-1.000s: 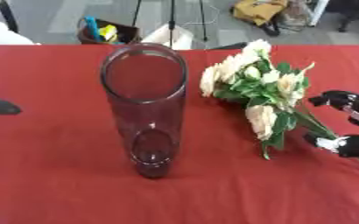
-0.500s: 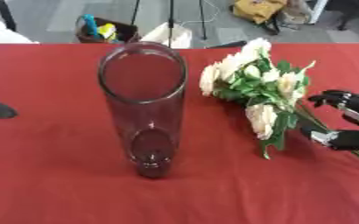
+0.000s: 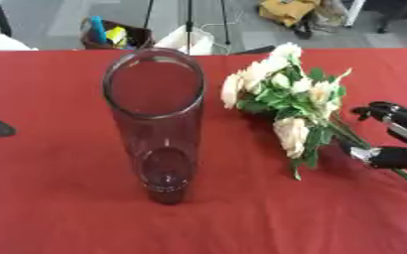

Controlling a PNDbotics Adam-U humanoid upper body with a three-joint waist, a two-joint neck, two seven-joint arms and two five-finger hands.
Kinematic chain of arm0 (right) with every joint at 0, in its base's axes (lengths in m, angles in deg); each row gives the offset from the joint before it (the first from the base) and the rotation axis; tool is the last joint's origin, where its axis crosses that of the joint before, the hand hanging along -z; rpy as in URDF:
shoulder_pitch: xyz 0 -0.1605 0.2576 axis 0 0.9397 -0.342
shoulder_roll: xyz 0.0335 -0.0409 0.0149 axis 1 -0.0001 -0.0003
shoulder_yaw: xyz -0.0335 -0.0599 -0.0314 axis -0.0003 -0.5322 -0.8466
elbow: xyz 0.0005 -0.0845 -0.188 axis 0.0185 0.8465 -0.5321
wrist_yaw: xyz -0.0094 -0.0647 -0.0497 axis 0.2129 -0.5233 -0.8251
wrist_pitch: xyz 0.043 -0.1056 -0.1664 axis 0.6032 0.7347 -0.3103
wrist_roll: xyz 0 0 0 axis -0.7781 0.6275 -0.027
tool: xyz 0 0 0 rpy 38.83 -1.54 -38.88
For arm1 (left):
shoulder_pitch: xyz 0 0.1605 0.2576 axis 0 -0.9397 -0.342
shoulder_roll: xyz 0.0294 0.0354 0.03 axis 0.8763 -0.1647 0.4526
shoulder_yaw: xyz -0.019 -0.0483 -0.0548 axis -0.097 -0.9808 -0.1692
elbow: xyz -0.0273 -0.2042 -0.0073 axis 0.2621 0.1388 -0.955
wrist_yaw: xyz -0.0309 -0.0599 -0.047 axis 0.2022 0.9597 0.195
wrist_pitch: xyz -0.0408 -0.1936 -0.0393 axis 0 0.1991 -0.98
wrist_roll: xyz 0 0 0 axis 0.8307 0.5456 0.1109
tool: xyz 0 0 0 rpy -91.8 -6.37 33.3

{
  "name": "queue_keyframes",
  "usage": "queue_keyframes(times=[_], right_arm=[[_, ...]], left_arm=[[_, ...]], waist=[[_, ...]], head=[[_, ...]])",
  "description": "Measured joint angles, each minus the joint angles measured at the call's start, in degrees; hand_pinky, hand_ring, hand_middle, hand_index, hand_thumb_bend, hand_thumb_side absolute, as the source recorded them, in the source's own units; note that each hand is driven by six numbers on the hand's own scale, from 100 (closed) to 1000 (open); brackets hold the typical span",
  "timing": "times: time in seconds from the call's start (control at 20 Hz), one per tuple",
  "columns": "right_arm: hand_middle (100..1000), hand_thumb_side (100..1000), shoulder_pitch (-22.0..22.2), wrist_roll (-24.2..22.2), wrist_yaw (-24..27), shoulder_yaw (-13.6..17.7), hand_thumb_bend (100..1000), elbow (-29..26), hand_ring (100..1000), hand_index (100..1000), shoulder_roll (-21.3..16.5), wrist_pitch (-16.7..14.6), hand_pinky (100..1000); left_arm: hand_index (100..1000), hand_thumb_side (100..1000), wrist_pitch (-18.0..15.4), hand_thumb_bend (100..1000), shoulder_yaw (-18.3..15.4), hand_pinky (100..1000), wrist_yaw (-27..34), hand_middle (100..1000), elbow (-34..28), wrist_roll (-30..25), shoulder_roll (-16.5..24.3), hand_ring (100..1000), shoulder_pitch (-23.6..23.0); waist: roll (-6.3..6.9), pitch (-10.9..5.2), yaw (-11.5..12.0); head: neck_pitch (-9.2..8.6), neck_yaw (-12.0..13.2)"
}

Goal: Arrange flowers into the vase.

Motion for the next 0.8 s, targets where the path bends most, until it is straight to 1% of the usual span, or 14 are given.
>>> queue_keyframes(times=[0.2, 0.4, 0.5, 0.6, 0.7, 0.75, 0.8], right_arm=[[672, 804, -0.14, -1.02, -0.2, -0.17, 343, -0.44, 1000, 911, 0.24, -0.3, 848], [562, 786, -0.78, 0.15, -0.24, -0.21, 346, 0.26, 998, 852, 0.4, 0.58, 800], [525, 786, -1.05, 1.33, -0.52, -0.24, 329, 0.46, 966, 829, 0.68, 1.06, 767], [514, 785, -1.16, 2.68, -1.27, -0.35, 306, 0.46, 951, 820, 0.75, 1.47, 743], [522, 782, -1.17, 4.07, -2.68, -0.63, 298, 0.67, 955, 825, 0.75, 1.93, 741], [527, 766, -1.14, 4.64, -3.4, -0.76, 302, 0.9, 958, 830, 0.75, 2.1, 742], [532, 783, -1.11, 5.13, -4.02, -0.92, 295, 1.15, 959, 835, 0.75, 2.23, 742]], left_arm=[[776, 990, 0.14, 100, 0.01, 519, -0.03, 708, 0.0, -0.14, -0.02, 500, 0.0], [775, 991, 0.21, 100, 0.03, 519, -0.04, 707, 0.0, -0.21, -0.03, 500, 0.0], [775, 992, 0.27, 100, 0.16, 519, -0.05, 706, 0.0, -0.28, -0.08, 499, 0.0], [775, 993, 0.37, 100, 0.35, 519, -0.07, 706, 0.0, -0.39, -0.29, 499, 0.0], [775, 992, 0.45, 100, 0.37, 519, -0.09, 705, 0.0, -0.49, -0.46, 499, 0.01], [775, 992, 0.49, 100, 0.37, 519, -0.1, 704, 0.0, -0.55, -0.46, 499, 0.02], [775, 992, 0.51, 100, 0.37, 519, -0.1, 703, 0.0, -0.58, -0.46, 499, 0.02]], waist=[[0.0, 0.12, 0.06], [0.04, 0.28, 0.41], [0.09, 0.31, 0.42], [0.06, 0.37, 0.42], [0.0, 0.58, 0.46], [-0.04, 0.63, 0.56], [-0.06, 0.63, 0.73]], head=[[-0.01, -0.03], [-0.02, -0.26], [-0.02, -0.37], [-0.02, -0.47], [-0.02, -0.5], [-0.02, -0.51], [-0.02, -0.52]])
